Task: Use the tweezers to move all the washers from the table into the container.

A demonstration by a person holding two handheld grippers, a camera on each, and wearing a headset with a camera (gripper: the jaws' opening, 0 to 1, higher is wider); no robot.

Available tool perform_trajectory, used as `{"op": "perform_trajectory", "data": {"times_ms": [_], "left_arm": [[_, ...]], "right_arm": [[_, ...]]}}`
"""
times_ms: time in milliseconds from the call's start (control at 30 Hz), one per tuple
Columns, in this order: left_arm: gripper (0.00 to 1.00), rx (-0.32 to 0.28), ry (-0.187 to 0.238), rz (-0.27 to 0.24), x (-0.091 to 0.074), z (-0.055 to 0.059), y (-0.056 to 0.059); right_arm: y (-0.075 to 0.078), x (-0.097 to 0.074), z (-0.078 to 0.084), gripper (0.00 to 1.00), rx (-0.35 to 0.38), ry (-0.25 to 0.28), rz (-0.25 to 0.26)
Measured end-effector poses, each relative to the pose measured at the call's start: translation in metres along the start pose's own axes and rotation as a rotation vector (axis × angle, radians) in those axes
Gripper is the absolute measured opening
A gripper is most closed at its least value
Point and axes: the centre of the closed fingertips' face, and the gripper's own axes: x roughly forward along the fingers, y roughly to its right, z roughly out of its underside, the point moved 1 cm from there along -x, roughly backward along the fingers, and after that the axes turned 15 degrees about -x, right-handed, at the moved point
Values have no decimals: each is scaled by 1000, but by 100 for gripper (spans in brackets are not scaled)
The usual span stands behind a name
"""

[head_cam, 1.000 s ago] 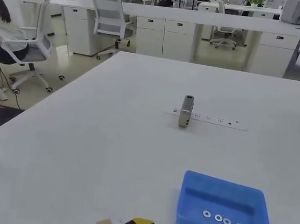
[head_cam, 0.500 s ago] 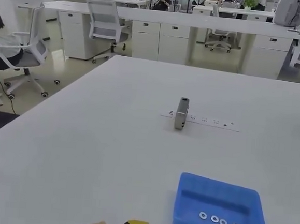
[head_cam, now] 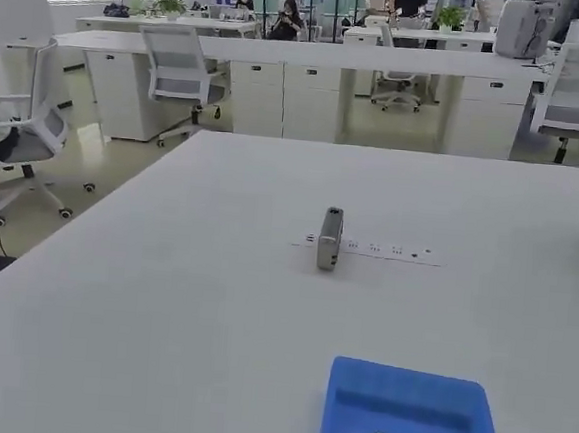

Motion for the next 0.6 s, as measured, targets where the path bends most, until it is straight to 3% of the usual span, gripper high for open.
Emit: {"op": "perform_trajectory", "data": {"times_ms": [200,333,467,600], "left_arm": [[80,-8,18,-18,-1,-3,-3],[80,-4,24,-27,-2,-4,-4],[80,-9,39,-29,-3,-6,-5],[80,-4,41,-31,-3,-6,-5]], "right_arm": [[0,1,0,4,-4,-5,-1],[3,0,1,4,54,7,9],[5,-1,0,4,213,78,7],[10,-6,-1,4,210,84,25]]}}
